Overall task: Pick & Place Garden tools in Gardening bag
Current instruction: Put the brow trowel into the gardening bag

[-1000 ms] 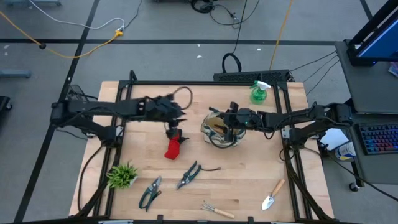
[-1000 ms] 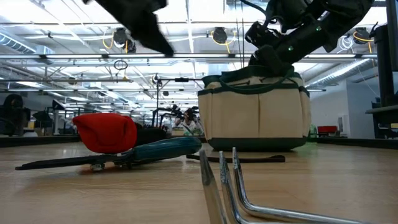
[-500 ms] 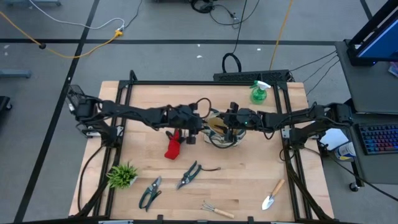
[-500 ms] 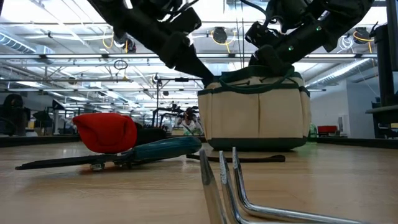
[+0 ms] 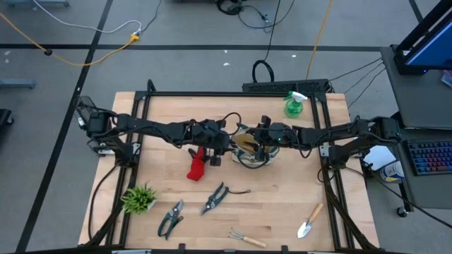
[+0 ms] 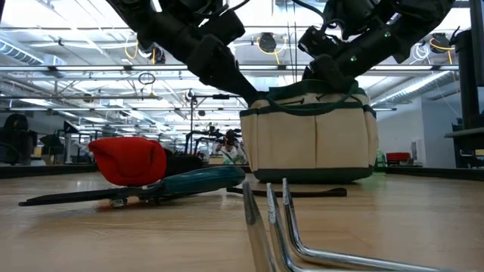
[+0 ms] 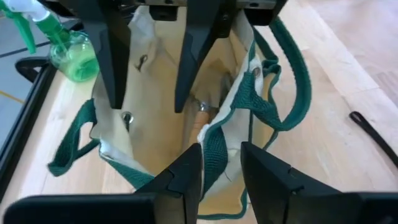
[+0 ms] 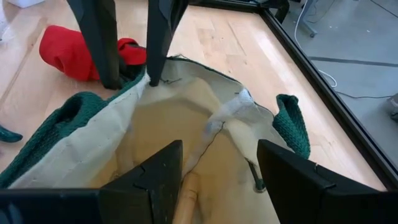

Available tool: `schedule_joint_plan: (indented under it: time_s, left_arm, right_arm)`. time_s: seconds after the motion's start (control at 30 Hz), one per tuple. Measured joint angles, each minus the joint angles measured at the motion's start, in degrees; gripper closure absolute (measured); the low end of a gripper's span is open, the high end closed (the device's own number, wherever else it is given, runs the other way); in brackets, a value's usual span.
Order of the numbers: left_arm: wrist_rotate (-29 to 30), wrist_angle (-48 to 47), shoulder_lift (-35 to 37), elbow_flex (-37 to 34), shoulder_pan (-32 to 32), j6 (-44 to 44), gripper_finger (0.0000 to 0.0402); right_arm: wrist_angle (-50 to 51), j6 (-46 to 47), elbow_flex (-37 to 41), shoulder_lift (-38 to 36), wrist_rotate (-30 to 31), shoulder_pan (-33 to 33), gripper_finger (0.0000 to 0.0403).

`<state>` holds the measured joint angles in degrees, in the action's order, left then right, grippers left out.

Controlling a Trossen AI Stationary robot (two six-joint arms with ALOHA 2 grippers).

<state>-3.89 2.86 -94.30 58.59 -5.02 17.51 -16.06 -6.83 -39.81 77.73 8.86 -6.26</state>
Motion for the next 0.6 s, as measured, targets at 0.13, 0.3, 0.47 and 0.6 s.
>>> schedule_joint_plan:
  time_s: [0.13, 0.3, 0.47, 0.6]
  left_arm:
    - [-0.75, -0.54, 0.00, 0.00, 0.02, 0.30, 0.0321]
    - [-0.71, -1.31, 0.00, 0.00, -0.47, 0.17, 0.0391]
    - [0.88, -1.35, 0.00, 0.00, -1.03, 0.04, 0.0390]
    - [5.05, -2.78, 0.00, 0.00, -1.01, 0.91, 0.0396]
  right_arm:
    - [-0.42, -0.02, 0.00, 0.00, 0.01, 0.00, 0.0202]
    - [-0.87, -0.02, 0.00, 0.00, -0.02, 0.00, 0.0202]
    - [-3.11, 0.42, 0.00, -0.13, 0.04, 0.00, 0.0202]
    - [-3.66, 3.76, 0.00, -0.54, 0.11, -0.02, 0.0202]
